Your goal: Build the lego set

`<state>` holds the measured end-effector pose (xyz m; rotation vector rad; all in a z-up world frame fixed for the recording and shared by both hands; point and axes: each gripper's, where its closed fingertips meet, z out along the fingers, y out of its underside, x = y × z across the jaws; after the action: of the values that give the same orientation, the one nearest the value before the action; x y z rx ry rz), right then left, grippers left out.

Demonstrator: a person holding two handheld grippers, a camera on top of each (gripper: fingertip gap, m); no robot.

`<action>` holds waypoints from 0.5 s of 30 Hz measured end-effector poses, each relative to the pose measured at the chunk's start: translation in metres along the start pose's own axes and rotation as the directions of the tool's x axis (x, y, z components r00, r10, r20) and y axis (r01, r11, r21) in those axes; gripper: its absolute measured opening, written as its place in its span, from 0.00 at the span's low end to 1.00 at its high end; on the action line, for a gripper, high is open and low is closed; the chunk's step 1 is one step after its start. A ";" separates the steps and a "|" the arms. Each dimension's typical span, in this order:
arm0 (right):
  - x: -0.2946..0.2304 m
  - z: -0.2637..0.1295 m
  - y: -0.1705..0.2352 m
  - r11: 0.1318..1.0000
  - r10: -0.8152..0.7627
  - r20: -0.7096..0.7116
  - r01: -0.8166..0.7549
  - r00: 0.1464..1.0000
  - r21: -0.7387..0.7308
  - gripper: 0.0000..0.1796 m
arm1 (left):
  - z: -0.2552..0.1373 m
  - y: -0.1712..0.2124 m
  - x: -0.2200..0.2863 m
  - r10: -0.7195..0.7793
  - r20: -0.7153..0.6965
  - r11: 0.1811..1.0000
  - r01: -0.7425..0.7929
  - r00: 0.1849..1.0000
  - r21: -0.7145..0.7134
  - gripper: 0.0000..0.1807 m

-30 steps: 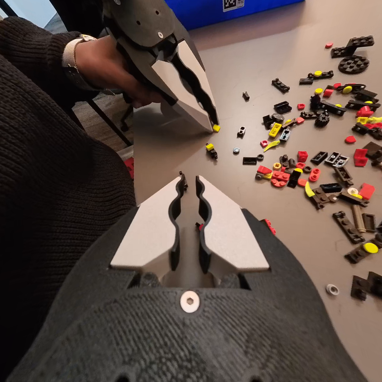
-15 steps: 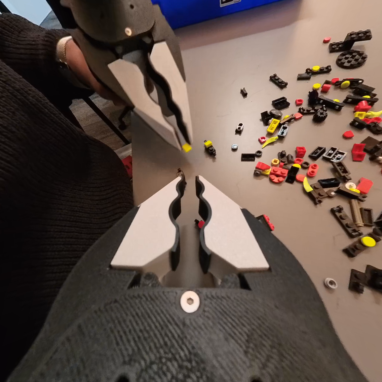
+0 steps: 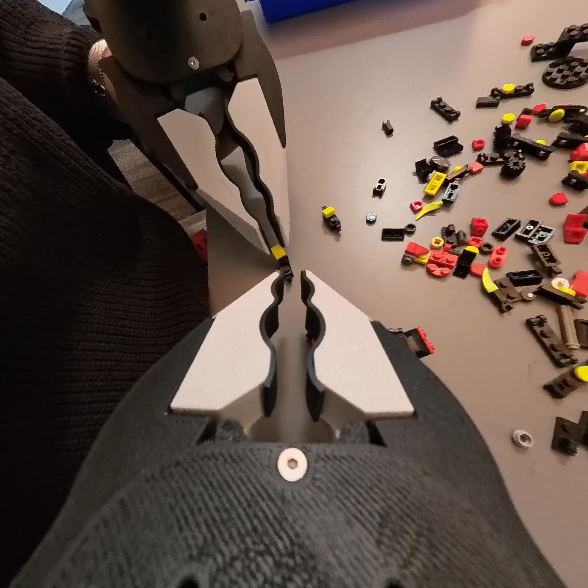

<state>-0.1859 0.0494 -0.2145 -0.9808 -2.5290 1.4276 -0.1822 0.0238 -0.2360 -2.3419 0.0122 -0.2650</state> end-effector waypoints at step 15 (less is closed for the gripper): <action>-0.001 0.001 0.002 1.000 -0.001 0.005 0.001 1.000 -0.011 0.05 | -0.012 0.025 -0.034 -0.174 0.130 0.981 0.183 0.976 -0.059 0.03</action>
<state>-0.1841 0.0492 -0.2167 -0.9792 -2.5436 1.4186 -0.2159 0.0009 -0.2516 -2.4292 -0.2546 -0.2085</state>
